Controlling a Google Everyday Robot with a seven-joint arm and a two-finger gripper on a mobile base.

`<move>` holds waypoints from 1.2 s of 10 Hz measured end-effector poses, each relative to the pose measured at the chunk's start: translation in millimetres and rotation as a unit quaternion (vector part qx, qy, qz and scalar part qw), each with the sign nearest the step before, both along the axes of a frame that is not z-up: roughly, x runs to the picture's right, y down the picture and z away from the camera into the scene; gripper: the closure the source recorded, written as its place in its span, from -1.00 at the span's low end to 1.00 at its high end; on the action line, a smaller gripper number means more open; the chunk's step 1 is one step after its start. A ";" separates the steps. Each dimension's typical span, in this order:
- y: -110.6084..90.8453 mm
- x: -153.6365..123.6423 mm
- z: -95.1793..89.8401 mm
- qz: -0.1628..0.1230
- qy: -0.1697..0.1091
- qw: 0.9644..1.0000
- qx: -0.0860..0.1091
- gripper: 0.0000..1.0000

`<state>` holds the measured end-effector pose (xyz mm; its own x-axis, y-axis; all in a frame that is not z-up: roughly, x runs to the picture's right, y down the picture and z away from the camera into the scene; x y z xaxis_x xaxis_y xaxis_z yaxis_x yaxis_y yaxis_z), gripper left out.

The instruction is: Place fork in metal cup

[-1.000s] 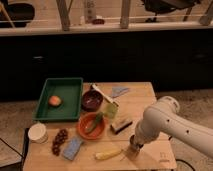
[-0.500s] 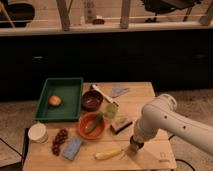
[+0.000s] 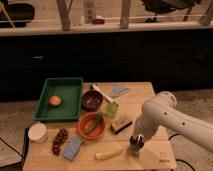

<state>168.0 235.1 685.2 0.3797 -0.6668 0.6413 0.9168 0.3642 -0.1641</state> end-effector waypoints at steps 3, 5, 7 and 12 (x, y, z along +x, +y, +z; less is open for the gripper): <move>0.6 2.2 1.6 0.003 0.001 1.000 -0.003 -0.60; 1.3 3.0 1.7 0.005 0.001 1.000 -0.004 -0.60; 2.4 3.4 1.7 0.006 0.001 1.000 -0.005 -0.60; 5.2 3.7 0.9 0.004 0.000 1.000 -0.008 -0.60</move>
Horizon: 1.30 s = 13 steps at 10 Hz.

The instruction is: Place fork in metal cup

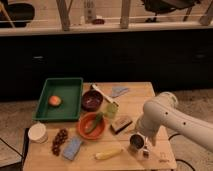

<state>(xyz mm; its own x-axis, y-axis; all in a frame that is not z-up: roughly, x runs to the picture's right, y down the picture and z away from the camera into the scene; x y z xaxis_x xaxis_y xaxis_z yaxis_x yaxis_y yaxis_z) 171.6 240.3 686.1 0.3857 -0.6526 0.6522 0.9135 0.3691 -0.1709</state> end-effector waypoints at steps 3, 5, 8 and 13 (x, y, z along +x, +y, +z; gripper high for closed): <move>-2.3 -0.2 -2.7 -0.007 -0.003 1.000 0.004 -0.60; -5.3 -2.8 -3.1 -0.013 -0.007 1.000 0.008 -0.60; -5.4 -2.7 -3.1 -0.013 -0.007 1.000 0.008 -0.60; -5.5 -3.2 -3.2 -0.013 -0.008 1.000 0.008 -0.60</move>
